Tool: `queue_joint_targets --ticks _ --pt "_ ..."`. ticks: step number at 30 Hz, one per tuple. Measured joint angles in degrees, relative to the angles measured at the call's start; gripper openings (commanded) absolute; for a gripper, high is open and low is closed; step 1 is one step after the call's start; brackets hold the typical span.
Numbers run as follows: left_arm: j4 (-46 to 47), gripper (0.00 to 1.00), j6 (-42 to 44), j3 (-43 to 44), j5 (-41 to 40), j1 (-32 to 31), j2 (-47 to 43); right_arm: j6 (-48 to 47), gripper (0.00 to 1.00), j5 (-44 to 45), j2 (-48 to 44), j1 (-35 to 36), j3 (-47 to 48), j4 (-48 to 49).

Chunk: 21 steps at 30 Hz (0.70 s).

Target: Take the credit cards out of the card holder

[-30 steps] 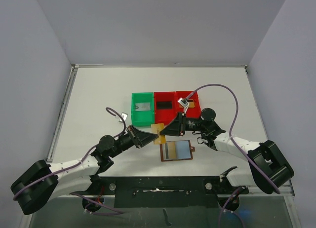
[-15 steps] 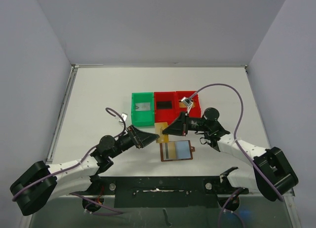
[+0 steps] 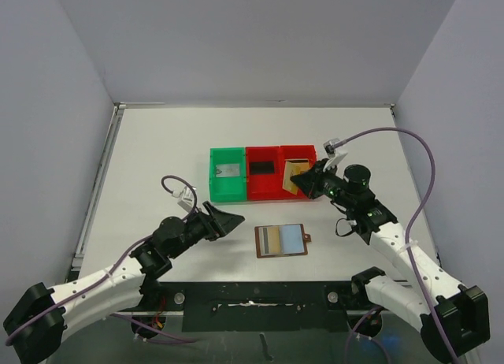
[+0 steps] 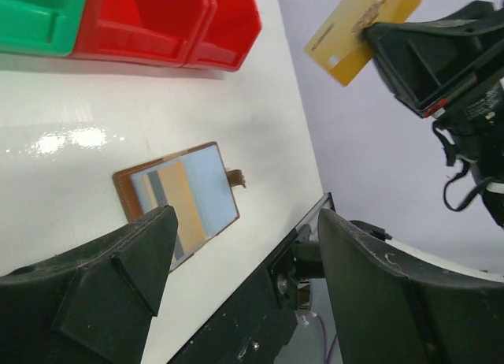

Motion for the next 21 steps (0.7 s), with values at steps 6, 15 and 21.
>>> queue_joint_targets --ticks 6,15,21 --pt "-5.62 0.72 1.4 0.22 -0.68 0.0 -1.11 -18.23 0.0 12.9 -2.73 0.46 -0.55 -2.43" --pt "-13.6 0.73 5.2 5.44 -0.7 -0.17 0.02 -44.09 0.0 20.24 6.4 0.5 4.37 -7.43" --pt "-17.0 0.73 6.47 6.47 -0.7 -0.26 0.04 -56.89 0.0 19.19 16.26 0.5 9.03 -8.79"
